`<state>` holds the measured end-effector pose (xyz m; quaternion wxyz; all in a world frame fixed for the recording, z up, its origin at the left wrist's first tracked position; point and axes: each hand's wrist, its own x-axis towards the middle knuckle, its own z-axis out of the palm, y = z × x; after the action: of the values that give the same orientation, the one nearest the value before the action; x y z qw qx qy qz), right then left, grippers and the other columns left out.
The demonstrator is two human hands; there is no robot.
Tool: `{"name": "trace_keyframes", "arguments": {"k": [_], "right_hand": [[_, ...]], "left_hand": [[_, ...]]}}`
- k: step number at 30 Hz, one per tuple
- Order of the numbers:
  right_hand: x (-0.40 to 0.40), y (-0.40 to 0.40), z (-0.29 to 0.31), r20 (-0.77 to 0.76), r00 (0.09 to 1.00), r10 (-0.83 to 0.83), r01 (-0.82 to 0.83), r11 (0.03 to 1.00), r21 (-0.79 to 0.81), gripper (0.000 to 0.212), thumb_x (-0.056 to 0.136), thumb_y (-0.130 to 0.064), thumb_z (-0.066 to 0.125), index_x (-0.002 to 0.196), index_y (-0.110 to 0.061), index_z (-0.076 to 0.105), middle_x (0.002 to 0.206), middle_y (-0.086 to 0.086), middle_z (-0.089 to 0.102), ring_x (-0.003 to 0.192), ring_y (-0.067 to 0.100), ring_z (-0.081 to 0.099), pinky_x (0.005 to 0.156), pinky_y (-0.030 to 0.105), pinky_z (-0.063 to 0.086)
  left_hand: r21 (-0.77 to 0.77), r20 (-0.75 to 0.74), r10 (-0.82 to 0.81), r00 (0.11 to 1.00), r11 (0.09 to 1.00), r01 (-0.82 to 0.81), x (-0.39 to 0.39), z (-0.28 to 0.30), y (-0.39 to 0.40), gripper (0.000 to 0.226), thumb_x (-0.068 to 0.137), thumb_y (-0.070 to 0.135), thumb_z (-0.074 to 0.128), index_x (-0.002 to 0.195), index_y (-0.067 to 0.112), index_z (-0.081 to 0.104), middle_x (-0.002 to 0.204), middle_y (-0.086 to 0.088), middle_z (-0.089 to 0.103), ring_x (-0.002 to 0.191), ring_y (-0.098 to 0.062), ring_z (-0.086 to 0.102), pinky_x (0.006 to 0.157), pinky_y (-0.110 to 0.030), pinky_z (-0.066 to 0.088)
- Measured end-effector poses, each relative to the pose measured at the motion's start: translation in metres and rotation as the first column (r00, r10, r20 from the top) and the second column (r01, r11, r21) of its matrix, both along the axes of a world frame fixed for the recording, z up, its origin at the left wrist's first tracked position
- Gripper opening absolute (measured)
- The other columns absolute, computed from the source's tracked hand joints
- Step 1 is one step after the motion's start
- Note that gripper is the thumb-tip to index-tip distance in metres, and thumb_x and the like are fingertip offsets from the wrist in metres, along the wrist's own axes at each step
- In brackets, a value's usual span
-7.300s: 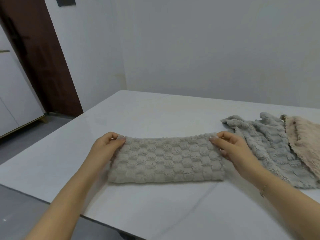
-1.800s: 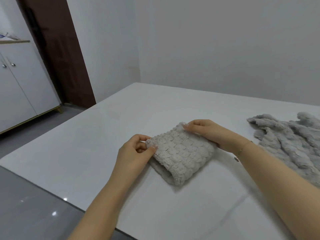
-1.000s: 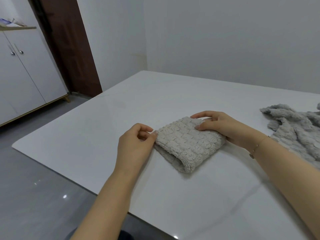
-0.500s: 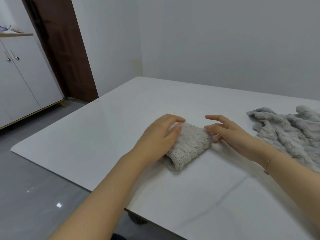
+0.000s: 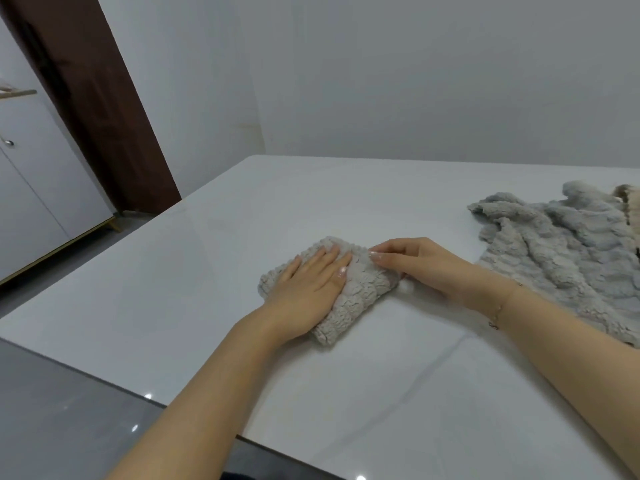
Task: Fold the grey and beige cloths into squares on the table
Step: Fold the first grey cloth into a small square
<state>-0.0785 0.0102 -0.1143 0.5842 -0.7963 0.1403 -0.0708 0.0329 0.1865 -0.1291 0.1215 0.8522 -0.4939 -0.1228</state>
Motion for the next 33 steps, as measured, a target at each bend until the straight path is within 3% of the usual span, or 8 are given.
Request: {"name": "trace_keyframes", "arguments": {"k": [7, 11, 14, 17, 20, 25, 29, 33], "right_hand": [[0.000, -0.001, 0.003, -0.093, 0.992, -0.082, 0.068, 0.988, -0.142, 0.033, 0.081, -0.046, 0.068, 0.084, -0.014, 0.073, 0.069, -0.007, 0.061, 0.060, 0.007, 0.050, 0.069, 0.019, 0.038], [0.000, -0.001, 0.009, -0.178, 0.982, -0.060, 0.026, 0.982, -0.185, 0.042, 0.073, -0.052, 0.072, 0.053, -0.021, 0.052, 0.061, 0.003, 0.040, 0.066, 0.019, 0.034, 0.063, 0.029, 0.024], [-0.005, -0.003, 0.015, -0.209, 0.974, 0.087, -0.117, 0.984, -0.134, 0.044, 0.069, -0.051, 0.075, 0.064, -0.011, 0.057, 0.065, 0.005, 0.041, 0.071, 0.020, 0.035, 0.069, 0.026, 0.027], [-0.009, -0.007, 0.017, -0.240, 0.959, 0.153, -0.187, 0.974, -0.127, 0.079, 0.053, -0.064, 0.079, 0.084, 0.006, 0.060, 0.078, 0.009, 0.046, 0.076, 0.022, 0.039, 0.077, 0.029, 0.033], [-0.013, -0.012, 0.017, -0.286, 0.951, 0.116, -0.178, 0.963, -0.200, 0.048, 0.055, -0.061, 0.080, 0.069, -0.016, 0.069, 0.086, 0.006, 0.067, 0.084, 0.015, 0.062, 0.089, 0.024, 0.044], [-0.006, 0.000, 0.013, -0.275, 0.959, -0.063, -0.068, 0.894, -0.444, 0.049, 0.076, -0.059, 0.064, 0.069, -0.014, 0.046, 0.065, 0.004, 0.043, 0.062, 0.015, 0.037, 0.056, 0.022, 0.025], [-0.002, 0.004, 0.005, -0.172, 0.982, -0.083, -0.032, 0.816, -0.577, 0.053, 0.082, -0.055, 0.062, 0.058, -0.013, 0.041, 0.055, 0.003, 0.047, 0.052, 0.013, 0.035, 0.055, 0.023, 0.027], [-0.009, -0.005, 0.008, -0.070, 0.987, -0.142, 0.093, 0.877, -0.471, 0.035, 0.076, -0.045, 0.073, 0.076, -0.013, 0.059, 0.076, -0.010, 0.061, 0.064, 0.003, 0.051, 0.058, 0.020, 0.036]], "left_hand": [[-0.014, -0.020, 0.003, 1.000, 1.000, -0.003, 0.003, 0.000, 0.003, 0.047, 0.102, 0.040, 0.005, 0.149, 0.039, 0.002, 0.157, 0.020, -0.006, 0.141, 0.006, -0.010, 0.116, -0.025, -0.012], [-0.027, -0.037, -0.011, 0.999, 1.000, 0.010, 0.003, 0.000, 0.004, 0.046, 0.102, 0.040, 0.006, 0.149, 0.040, 0.003, 0.157, 0.021, -0.005, 0.141, 0.007, -0.009, 0.116, -0.025, -0.011], [-0.030, -0.050, -0.022, 0.999, 0.999, 0.021, 0.005, 0.000, 0.003, 0.046, 0.102, 0.041, 0.006, 0.148, 0.041, 0.004, 0.157, 0.022, -0.004, 0.141, 0.007, -0.009, 0.115, -0.024, -0.011], [-0.031, -0.051, -0.034, 0.998, 0.999, 0.032, 0.007, -0.001, 0.004, 0.046, 0.102, 0.041, 0.007, 0.148, 0.042, 0.004, 0.157, 0.022, -0.003, 0.141, 0.007, -0.008, 0.116, -0.024, -0.011], [-0.023, -0.036, -0.042, 0.998, 0.999, 0.041, 0.008, -0.003, 0.004, 0.046, 0.102, 0.042, 0.009, 0.148, 0.043, 0.003, 0.157, 0.022, -0.004, 0.141, 0.006, -0.008, 0.116, -0.026, -0.011], [0.012, 0.029, -0.046, 0.999, 0.999, 0.046, 0.008, -0.005, 0.002, 0.048, 0.102, 0.044, 0.012, 0.148, 0.042, 0.001, 0.157, 0.021, -0.006, 0.142, 0.004, -0.010, 0.116, -0.026, -0.012], [-0.352, -0.199, 0.014, 0.980, 0.932, -0.084, -0.004, 0.001, 0.018, 0.040, 0.100, 0.035, 0.041, 0.140, 0.036, 0.041, 0.151, 0.020, 0.028, 0.140, 0.005, 0.018, 0.119, -0.026, 0.011], [-0.636, -0.314, 0.195, 0.929, 0.683, -0.359, -0.029, 0.012, 0.057, 0.017, 0.092, 0.019, 0.059, 0.100, 0.031, 0.066, 0.111, 0.022, 0.061, 0.098, 0.006, 0.055, 0.080, -0.007, 0.042]]}}
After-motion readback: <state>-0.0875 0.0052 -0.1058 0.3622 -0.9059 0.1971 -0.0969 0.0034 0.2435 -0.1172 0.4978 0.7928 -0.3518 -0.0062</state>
